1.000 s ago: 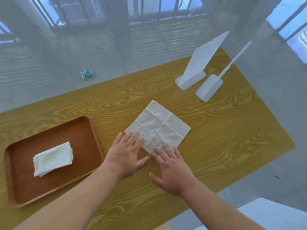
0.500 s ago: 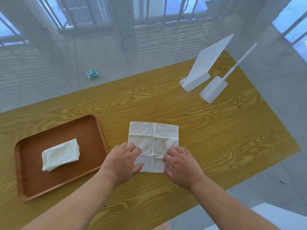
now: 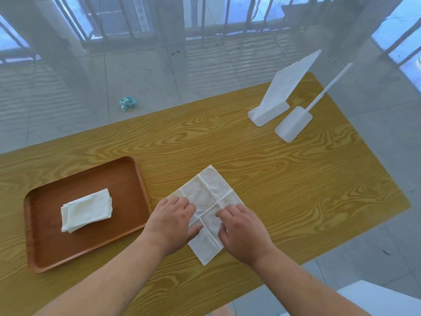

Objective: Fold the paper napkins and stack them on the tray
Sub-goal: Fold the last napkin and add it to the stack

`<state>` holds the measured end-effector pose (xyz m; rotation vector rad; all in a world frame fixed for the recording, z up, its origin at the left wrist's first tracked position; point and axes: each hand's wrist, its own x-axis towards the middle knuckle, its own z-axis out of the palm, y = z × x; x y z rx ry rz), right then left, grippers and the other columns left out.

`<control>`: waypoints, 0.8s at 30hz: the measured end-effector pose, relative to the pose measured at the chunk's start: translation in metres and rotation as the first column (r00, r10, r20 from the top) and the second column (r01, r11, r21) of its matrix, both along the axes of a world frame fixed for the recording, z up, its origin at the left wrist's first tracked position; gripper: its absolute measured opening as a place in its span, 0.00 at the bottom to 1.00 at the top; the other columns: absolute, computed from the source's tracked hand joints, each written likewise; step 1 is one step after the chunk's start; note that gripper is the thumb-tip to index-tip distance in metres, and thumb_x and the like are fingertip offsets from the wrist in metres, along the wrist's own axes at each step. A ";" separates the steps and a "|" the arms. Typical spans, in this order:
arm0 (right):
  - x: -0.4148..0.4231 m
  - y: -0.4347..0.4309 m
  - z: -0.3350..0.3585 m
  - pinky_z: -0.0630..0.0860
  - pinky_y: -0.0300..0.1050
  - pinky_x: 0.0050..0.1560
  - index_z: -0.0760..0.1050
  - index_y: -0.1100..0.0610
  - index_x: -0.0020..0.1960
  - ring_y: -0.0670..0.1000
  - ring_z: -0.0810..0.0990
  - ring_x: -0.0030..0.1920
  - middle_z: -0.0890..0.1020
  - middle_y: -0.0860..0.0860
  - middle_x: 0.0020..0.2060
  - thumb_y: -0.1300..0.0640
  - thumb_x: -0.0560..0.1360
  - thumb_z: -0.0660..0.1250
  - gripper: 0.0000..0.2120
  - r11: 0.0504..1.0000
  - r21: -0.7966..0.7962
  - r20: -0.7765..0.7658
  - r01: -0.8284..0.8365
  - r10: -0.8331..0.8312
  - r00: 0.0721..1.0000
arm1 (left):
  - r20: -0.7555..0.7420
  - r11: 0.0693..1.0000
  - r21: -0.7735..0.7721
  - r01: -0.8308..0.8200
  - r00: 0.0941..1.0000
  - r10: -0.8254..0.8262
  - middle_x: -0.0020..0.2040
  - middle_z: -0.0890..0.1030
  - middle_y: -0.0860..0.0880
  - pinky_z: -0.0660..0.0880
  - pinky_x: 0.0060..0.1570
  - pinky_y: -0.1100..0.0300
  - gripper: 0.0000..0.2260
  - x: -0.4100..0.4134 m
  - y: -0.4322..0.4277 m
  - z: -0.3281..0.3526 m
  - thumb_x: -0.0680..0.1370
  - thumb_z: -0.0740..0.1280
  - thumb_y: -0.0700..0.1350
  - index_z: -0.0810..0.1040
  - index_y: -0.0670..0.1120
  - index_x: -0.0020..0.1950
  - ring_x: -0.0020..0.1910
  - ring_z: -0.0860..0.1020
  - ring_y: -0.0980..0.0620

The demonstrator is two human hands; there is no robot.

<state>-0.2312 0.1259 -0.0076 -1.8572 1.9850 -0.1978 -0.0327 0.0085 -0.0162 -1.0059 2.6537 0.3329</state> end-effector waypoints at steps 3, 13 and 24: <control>-0.007 -0.003 -0.002 0.77 0.49 0.64 0.77 0.54 0.70 0.52 0.78 0.61 0.81 0.49 0.61 0.54 0.79 0.63 0.20 0.998 0.048 -0.018 0.030 -0.029 0.999 | 0.022 0.999 0.029 -0.024 0.999 0.024 0.81 0.68 0.51 0.56 0.81 0.49 0.34 0.005 -0.001 -0.004 0.80 0.54 0.71 0.67 0.52 0.80 0.80 0.63 0.50; -0.006 -0.008 -0.011 0.76 0.52 0.67 0.77 0.53 0.70 0.54 0.77 0.65 0.81 0.49 0.64 0.55 0.78 0.68 0.21 1.000 0.005 -0.070 0.019 -0.018 0.997 | 0.039 1.000 0.011 -0.021 0.999 0.021 0.82 0.67 0.53 0.56 0.81 0.49 0.28 0.017 -0.003 -0.008 0.82 0.61 0.66 0.69 0.53 0.78 0.80 0.63 0.51; -0.008 -0.013 -0.017 0.75 0.50 0.64 0.81 0.53 0.49 0.53 0.76 0.60 0.81 0.47 0.52 0.56 0.79 0.67 0.05 0.999 -0.043 -0.127 -0.016 0.011 0.992 | -0.131 0.995 0.028 -0.100 0.986 0.103 0.67 0.81 0.56 0.68 0.70 0.54 0.10 0.023 -0.002 -0.004 0.84 0.63 0.53 0.81 0.54 0.60 0.69 0.76 0.51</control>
